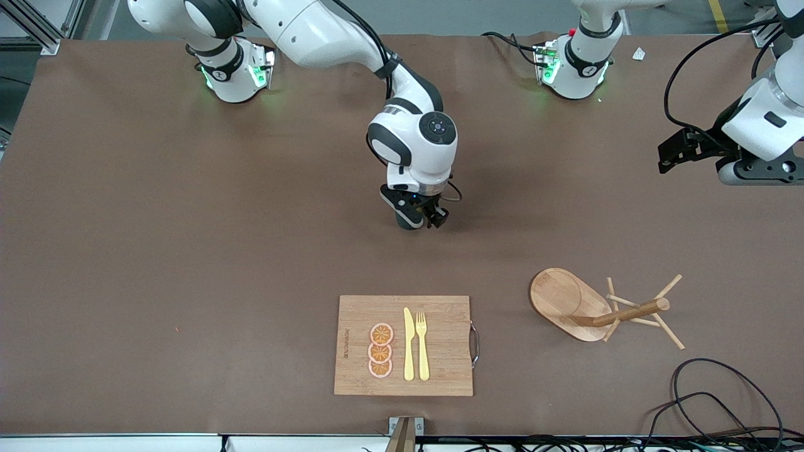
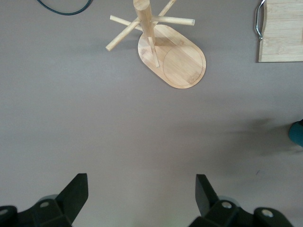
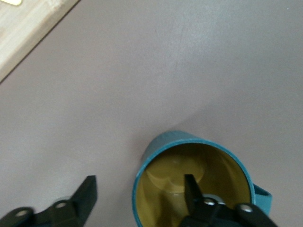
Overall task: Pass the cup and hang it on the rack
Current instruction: 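Set the mug down, open the right gripper and withdraw it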
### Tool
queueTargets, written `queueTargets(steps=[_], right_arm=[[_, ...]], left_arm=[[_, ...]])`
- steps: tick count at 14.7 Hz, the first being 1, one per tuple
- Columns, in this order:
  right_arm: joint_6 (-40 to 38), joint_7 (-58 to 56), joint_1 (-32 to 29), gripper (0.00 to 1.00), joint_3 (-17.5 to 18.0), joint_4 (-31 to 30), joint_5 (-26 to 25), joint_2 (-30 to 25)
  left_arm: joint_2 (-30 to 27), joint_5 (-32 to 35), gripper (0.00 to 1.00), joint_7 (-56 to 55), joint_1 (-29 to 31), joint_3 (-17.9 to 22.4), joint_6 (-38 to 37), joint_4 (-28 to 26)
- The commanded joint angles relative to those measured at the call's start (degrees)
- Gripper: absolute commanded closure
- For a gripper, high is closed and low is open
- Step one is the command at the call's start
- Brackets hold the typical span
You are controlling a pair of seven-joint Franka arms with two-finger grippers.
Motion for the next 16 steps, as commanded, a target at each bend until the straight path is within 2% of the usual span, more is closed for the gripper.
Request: queueTargets(steps=[1, 3, 5, 8, 11, 13, 16], right_arm=[[-1.0, -1.5, -1.5, 0.00, 1.5, 0.9, 0.1, -1.2], [-3.4, -5.2, -3.4, 0.00, 2.2, 0.9, 4.1, -2.6], [-6.3, -10.8, -5.1, 0.00, 2.1, 0.5, 6.9, -6.3], [-13.0, -19.3, -8.6, 0.00, 1.9, -2.2, 7.1, -13.2], [-14.6, -33.3, -12.3, 0.00, 1.8, -10.5, 7.1, -23.4], [-16.7, -43.4, -15.7, 0.00, 1.7, -14.5, 7.1, -29.2], [-20.2, -58.0, -21.4, 0.00, 1.6, -15.6, 6.9, -33.6]], left_arm=[[0.7, -0.4, 0.00, 1.0, 0.2, 0.0, -0.8, 1.3], [0.7, -0.4, 0.00, 0.9, 0.2, 0.0, -0.8, 1.3], [0.8, -0.3, 0.00, 0.3, 0.2, 0.0, -0.9, 1.3], [1.7, -0.3, 0.00, 0.9, 0.9, 0.4, -0.9, 1.4], [2.1, 0.8, 0.00, -0.2, 0.5, 0.4, -0.8, 1.4], [3.4, 2.6, 0.00, -0.5, -0.1, -0.2, -0.7, 4.0], [4.9, 1.7, 0.00, -4.4, -1.7, -1.4, -0.1, 5.5]])
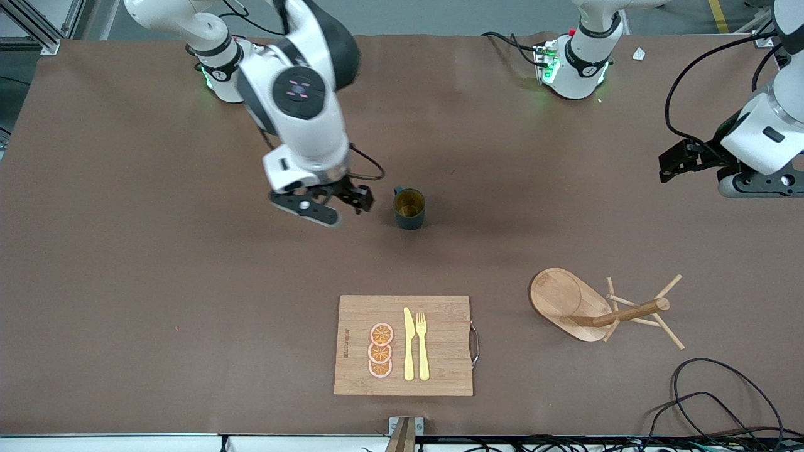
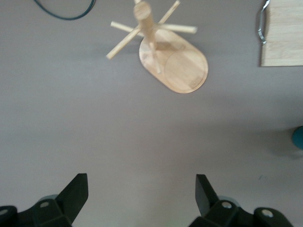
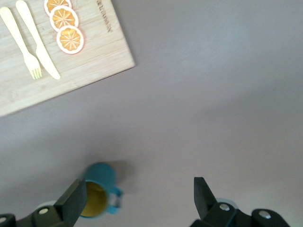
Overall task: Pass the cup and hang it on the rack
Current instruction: 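Set the mug down, open the right gripper and withdraw it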
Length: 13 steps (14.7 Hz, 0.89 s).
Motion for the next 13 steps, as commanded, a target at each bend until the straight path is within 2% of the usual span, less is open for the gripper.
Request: queueTargets(steps=[1, 5, 7, 11, 13], right_arm=[[-1.1, -12.7, -5.9, 0.00, 1.0, -4.9, -0.1, -6.3], [-4.3, -30.8, -16.1, 0.00, 0.9, -5.0, -0.3, -11.0], [-6.5, -36.4, -21.2, 0.00, 0.9, -5.0, -0.4, -13.1], [-8.5, -42.9, -30.2, 0.00, 0.9, -6.2, -0.6, -16.7], [-8.5, -49.4, -34.2, 0.00, 0.9, -6.9, -0.7, -17.5]], left_arm=[[2.1, 0.8, 0.00, -7.4, -2.7, -2.5, 1.4, 2.4], [4.9, 1.4, 0.00, -25.2, -10.6, -4.7, 5.8, 1.7], [7.2, 3.3, 0.00, -32.6, -17.1, -4.6, 8.7, 1.8], [12.8, 15.0, 0.00, -51.9, -30.9, -4.6, 14.3, 1.6], [15.4, 23.7, 0.00, -65.5, -37.9, -4.8, 14.7, 0.7]])
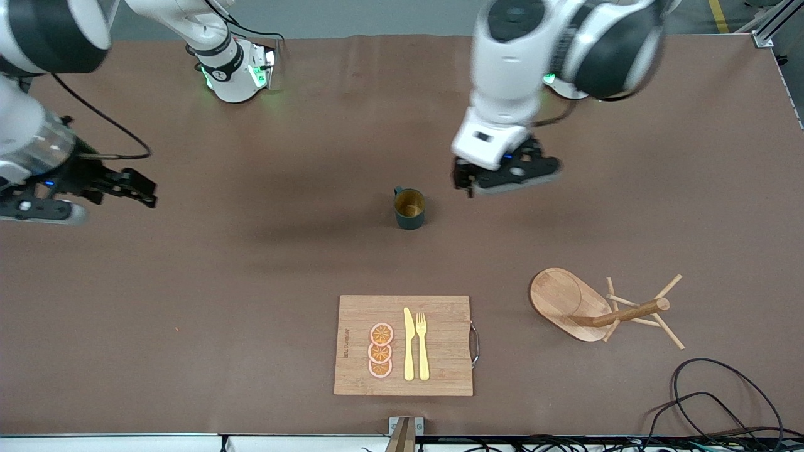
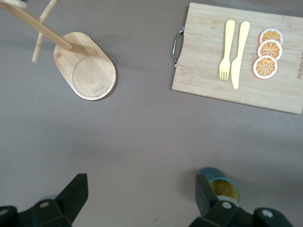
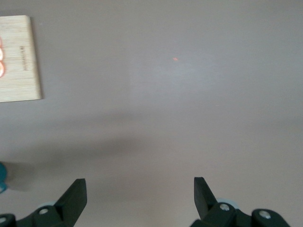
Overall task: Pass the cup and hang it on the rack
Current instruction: 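Set the mug down, open the right gripper and withdraw it, then lower the left gripper onto the mug and grasp its handle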
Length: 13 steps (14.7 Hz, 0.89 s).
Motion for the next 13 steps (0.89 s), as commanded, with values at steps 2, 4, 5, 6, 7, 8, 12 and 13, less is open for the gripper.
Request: queueTargets(steps=[2, 4, 5, 6, 7, 8, 12, 13], right_arm=[[0.7, -9.2, -6.5, 0.00, 1.3, -4.1, -0.4, -3.7], [0.6, -13.7, -9.4, 0.00, 1.3, -4.5, -0.4, -4.6], [0.7, -15.2, -10.6, 0.00, 1.3, -5.2, -0.4, -5.2], [0.8, -15.8, -11.3, 0.00, 1.3, -5.3, -0.4, -5.3], [1.1, -16.0, -11.9, 0.00, 1.4, -5.5, -0.4, -5.2], [1.4, -16.6, -12.2, 0.00, 1.3, -5.5, -0.4, -5.2], [2.4, -17.1, -12.0, 0.00, 1.6, -6.4, -0.4, -6.3], [2.4, -17.1, -11.9, 0.00, 1.9, -6.7, -0.4, -6.5]], left_arm=[[4.4, 9.9, 0.00, -19.9, -10.2, 0.2, 0.7, -0.9], [6.7, 16.0, 0.00, -27.4, -14.8, 0.1, 0.7, -2.5], [8.2, 18.4, 0.00, -31.8, -16.7, 0.1, 0.7, -2.5], [9.7, 20.3, 0.00, -36.9, -18.5, 0.1, 0.7, -2.6], [11.1, 22.4, 0.00, -42.2, -20.3, 0.1, 0.7, -2.9], [12.2, 25.0, 0.00, -48.3, -21.9, 0.1, 0.7, -4.4], [16.6, 35.2, 0.00, -65.6, -28.8, 0.1, 0.6, -9.2], [18.0, 37.1, 0.00, -68.7, -29.6, 0.2, 0.5, -9.1]])
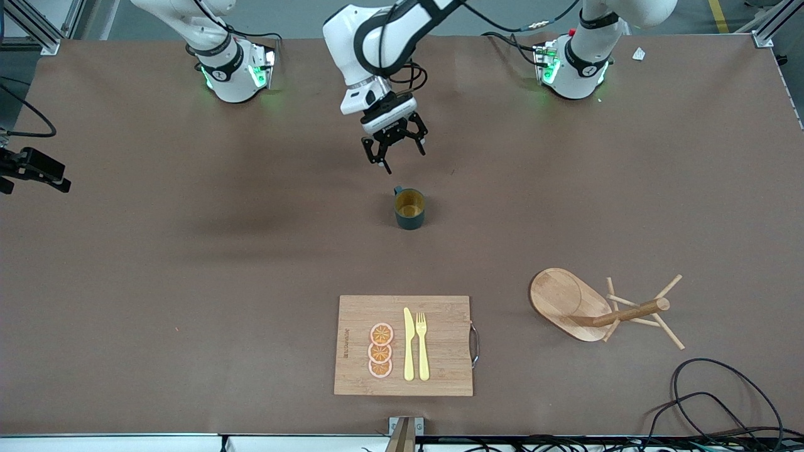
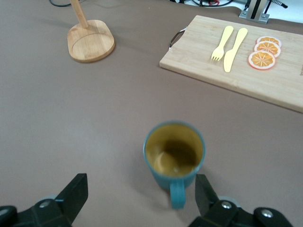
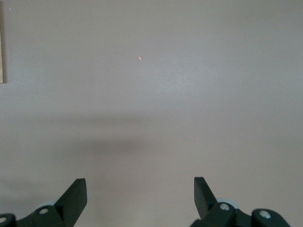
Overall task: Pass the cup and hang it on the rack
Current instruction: 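Lower the left gripper onto the mug and grasp its handle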
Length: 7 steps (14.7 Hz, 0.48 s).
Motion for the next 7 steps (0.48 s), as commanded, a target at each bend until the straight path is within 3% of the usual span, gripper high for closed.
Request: queueTargets(steps=[1, 3, 7], right_arm=[[1.1, -0.6, -0.4, 0.00, 1.9, -3.6, -0.4, -3.1], [1.5, -0.3, -0.3, 0.00, 4.5, -3.6, -0.4, -3.2], [2.1, -0.3, 1.0, 0.00, 4.5, -3.8, -0.4, -3.4]], left_arm=[[3.1, 7.1, 0.00, -7.7, -2.2, 0.4, 0.4, -0.6], [5.8, 12.2, 0.00, -9.6, -2.3, 0.4, 0.3, -0.2], [9.1, 19.2, 0.04, -10.1, -2.3, 0.6, 0.0, 0.0]])
